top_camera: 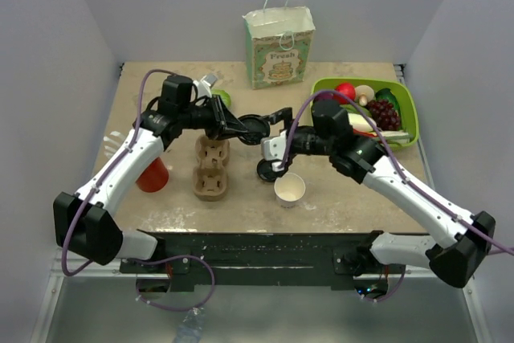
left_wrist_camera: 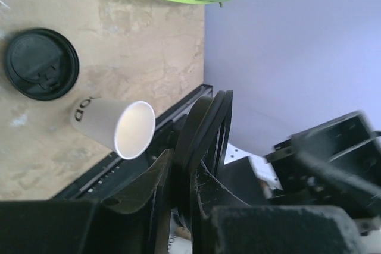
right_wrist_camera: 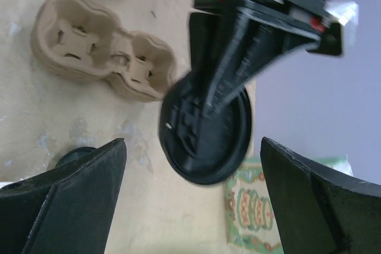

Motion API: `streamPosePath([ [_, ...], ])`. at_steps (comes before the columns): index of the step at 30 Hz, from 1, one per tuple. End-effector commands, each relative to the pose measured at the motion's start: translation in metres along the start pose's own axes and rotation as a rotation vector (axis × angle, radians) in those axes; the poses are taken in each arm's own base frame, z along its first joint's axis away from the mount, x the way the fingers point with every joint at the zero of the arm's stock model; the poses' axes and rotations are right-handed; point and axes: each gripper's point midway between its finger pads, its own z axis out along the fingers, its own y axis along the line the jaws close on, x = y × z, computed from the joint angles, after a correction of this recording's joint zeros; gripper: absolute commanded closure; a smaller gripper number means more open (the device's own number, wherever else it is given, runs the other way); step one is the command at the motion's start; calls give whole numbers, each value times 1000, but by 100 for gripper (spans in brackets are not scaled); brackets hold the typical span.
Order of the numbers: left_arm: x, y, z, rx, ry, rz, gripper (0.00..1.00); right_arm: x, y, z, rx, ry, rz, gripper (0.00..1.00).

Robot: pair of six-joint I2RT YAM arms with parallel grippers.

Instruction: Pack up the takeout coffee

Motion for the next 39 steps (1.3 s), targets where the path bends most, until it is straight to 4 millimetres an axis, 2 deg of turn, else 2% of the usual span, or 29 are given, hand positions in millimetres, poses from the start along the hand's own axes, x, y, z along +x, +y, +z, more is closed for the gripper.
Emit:
streamPosePath([
  [1,7,-24,-13,75,-1,-126,100,-8,1,14,-6,5,-171,5],
  [2,8,-23,-13,71,-3,-134,100,-11,-3,14,13,-12,-183,5],
  [5,13,-20,-12,75,19,-160,99,-19,3,12,17,-60,-197,7],
  [6,14,-20,-13,77,21,-163,99,-16,7,12,11,-59,-195,8],
  [10,22,-12,-14,67,33,-197,99,-13,4,11,27,-33,-188,12],
  [19,27,-30,-25,126,34,-147,98,-20,3,19,3,-71,-179,25],
  [23,31,-30,-26,130,43,-131,97,-21,-2,23,6,-62,-166,30],
  [26,34,-29,-25,128,52,-132,97,-25,-9,25,29,-78,-166,37],
  [31,37,-31,-24,141,71,-121,96,-31,-12,31,41,-113,-158,56],
  [33,36,-34,-24,149,68,-112,93,-31,-15,31,55,-111,-157,60],
  [38,35,-35,-24,158,73,-94,78,-37,-19,26,88,-129,-133,88],
  [39,36,-34,-23,159,80,-96,78,-39,-17,24,89,-137,-130,88],
])
